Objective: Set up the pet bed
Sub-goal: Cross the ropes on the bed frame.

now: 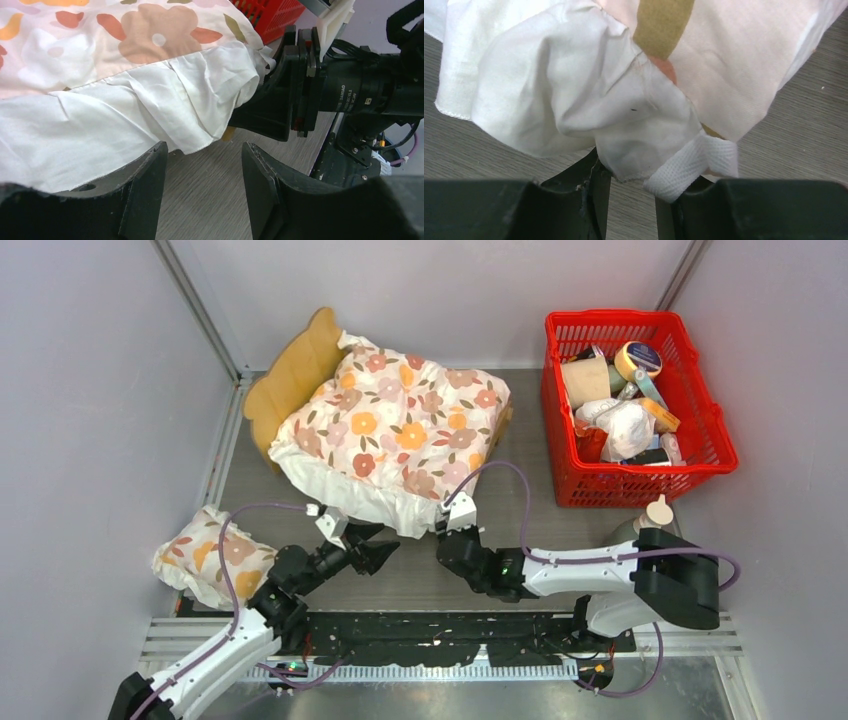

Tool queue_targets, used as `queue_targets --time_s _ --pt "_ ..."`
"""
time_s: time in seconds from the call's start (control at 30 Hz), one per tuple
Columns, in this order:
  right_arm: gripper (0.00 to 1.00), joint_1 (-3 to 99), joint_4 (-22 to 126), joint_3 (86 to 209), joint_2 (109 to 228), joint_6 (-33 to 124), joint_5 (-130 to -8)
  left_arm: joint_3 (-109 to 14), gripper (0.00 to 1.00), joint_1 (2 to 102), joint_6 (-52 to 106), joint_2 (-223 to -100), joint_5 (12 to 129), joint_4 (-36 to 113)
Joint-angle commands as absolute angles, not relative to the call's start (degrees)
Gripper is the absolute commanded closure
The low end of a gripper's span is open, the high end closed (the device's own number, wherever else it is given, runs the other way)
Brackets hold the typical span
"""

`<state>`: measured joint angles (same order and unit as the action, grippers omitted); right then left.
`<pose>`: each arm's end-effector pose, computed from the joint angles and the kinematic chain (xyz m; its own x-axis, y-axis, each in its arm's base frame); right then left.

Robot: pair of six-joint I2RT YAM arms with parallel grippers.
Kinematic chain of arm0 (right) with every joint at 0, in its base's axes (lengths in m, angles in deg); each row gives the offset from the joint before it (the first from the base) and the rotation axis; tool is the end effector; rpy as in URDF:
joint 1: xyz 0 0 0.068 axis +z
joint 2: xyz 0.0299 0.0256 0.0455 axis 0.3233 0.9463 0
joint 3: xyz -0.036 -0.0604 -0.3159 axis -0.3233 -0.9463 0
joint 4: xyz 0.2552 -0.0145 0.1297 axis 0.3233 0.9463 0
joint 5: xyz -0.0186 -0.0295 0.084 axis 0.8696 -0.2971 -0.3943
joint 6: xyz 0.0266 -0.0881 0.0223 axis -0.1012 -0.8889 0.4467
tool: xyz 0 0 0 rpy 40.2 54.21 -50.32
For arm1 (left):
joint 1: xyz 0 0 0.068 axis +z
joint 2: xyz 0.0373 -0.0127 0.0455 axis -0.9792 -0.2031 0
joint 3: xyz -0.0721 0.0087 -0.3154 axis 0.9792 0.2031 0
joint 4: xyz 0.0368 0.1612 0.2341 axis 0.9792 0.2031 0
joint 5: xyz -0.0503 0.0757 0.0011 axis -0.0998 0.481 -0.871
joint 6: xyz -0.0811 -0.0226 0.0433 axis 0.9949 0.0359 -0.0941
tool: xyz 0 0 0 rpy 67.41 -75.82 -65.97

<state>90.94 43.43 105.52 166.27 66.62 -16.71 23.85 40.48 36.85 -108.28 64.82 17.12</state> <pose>0.1492 0.2673 0.1902 -0.4035 -0.1638 -0.9002 -0.3659 0.9306 -0.0053 0.1130 -0.1141 0.1925 -0.2652 -0.2344 -0.9353 0.7414 0.5705 -0.3532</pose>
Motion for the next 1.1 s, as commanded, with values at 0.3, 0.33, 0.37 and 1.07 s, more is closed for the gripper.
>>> queue_targets --time_s 0.3,0.33,0.37,1.07 --pt "0.95 84.6 45.6 115.1 160.6 72.4 -21.3 21.9 0.38 38.7 34.3 -93.1 74.2 28.1" --pt "0.95 84.3 45.8 115.3 160.5 73.0 -21.9 21.5 0.37 38.7 34.4 -90.0 76.1 30.1" --pt "0.95 83.7 45.9 115.7 160.5 73.3 -22.7 21.3 0.36 38.7 34.6 -87.2 78.0 31.6" --pt "0.95 79.3 48.5 125.2 158.0 76.1 -30.5 26.2 0.38 37.8 41.0 -126.5 70.0 -4.1"
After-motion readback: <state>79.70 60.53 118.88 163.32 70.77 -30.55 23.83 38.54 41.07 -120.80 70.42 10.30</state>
